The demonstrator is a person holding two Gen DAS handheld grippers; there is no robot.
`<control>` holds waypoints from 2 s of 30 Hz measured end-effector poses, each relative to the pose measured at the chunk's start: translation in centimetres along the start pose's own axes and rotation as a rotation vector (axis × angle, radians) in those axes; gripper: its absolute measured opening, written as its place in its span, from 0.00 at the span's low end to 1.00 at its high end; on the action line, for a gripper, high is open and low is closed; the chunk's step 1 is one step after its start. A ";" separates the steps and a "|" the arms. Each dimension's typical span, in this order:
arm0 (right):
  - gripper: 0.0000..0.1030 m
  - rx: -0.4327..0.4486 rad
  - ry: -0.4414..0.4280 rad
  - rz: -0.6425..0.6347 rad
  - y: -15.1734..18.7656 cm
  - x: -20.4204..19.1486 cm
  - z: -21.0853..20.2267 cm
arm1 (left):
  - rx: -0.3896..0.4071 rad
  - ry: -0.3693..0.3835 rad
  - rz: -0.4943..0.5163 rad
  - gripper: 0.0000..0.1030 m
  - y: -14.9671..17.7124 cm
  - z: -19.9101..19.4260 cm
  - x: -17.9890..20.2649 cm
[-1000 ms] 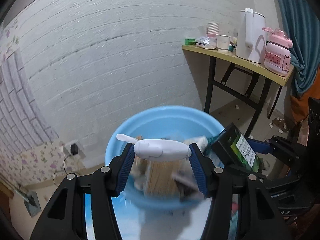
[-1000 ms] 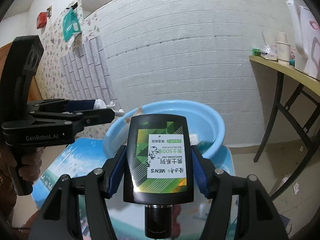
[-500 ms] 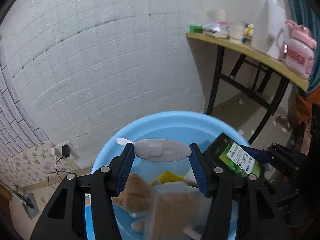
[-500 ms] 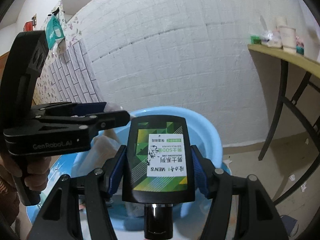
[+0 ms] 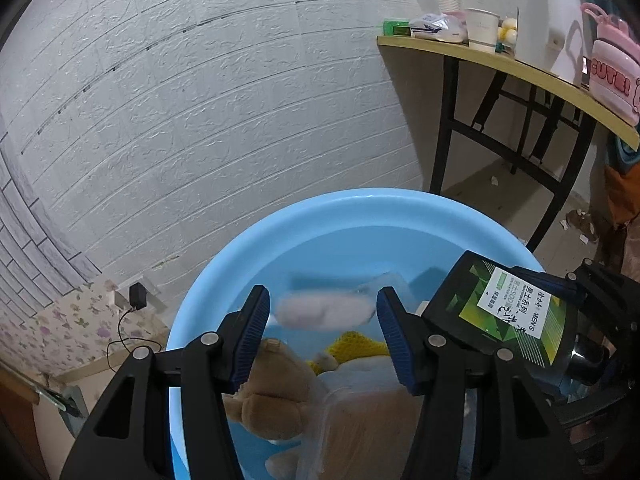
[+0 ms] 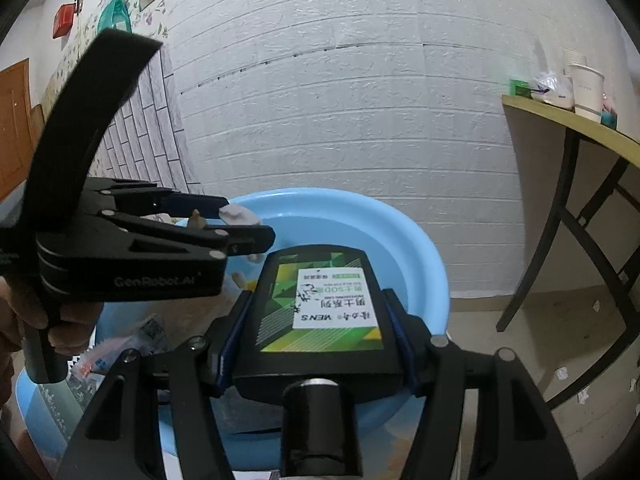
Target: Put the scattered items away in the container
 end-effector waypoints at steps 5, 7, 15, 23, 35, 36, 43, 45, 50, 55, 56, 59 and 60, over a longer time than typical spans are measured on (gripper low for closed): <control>0.61 0.005 -0.011 0.002 -0.3 0.3 0.0 | -0.003 0.001 0.001 0.54 -0.1 0.1 0.0; 0.61 0.010 -0.025 0.010 -0.3 0.5 -0.1 | -0.003 0.001 0.000 0.54 -0.1 0.1 0.0; 0.62 0.005 -0.042 0.004 -0.3 0.1 -0.3 | -0.002 0.008 -0.026 0.55 0.1 -0.5 -0.2; 0.64 -0.035 -0.100 0.048 -0.2 -0.1 -0.9 | 0.020 0.001 -0.036 0.58 1.2 -2.1 0.0; 0.64 -0.048 -0.055 0.084 1.3 -0.4 -4.1 | 0.049 0.033 -0.024 0.60 4.4 -5.4 0.8; 0.64 -0.050 -0.053 0.091 1.5 -0.3 -4.4 | 0.053 0.033 -0.022 0.60 4.7 -5.6 0.9; 0.64 -0.070 -0.012 0.117 2.5 -1.1 -6.2 | 0.074 0.059 -0.036 0.63 7.4 -7.9 1.4; 0.64 -0.072 0.002 0.117 2.7 -1.6 -6.8 | 0.087 0.066 -0.049 0.66 8.2 -8.8 1.2; 0.64 -0.066 0.025 0.121 2.9 -2.7 -8.6 | 0.112 0.070 -0.077 0.70 10.0 -11.3 0.8; 0.64 -0.061 0.041 0.129 2.6 -4.5 -10.1 | 0.099 0.073 -0.107 0.70 12.0 -12.3 0.8; 0.64 -0.060 0.042 0.123 2.6 -4.9 -10.3 | 0.089 0.075 -0.119 0.71 12.4 -12.4 0.7; 0.64 -0.057 0.052 0.099 2.8 -6.2 -11.0 | 0.072 0.091 -0.142 0.71 13.3 -12.6 0.3; 0.64 -0.056 0.056 0.097 2.9 -6.4 -11.1 | 0.066 0.093 -0.149 0.71 13.5 -12.8 0.2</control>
Point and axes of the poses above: each gripper's, at about its wrist camera, not at the fingertips, and z roughly the way its jaws point, x to its right, y to its underside, the point moved 6 cm from there along z, roughly the way its jaws point, and after that the axes turned 14 degrees about -x, right-handed, at the moved point
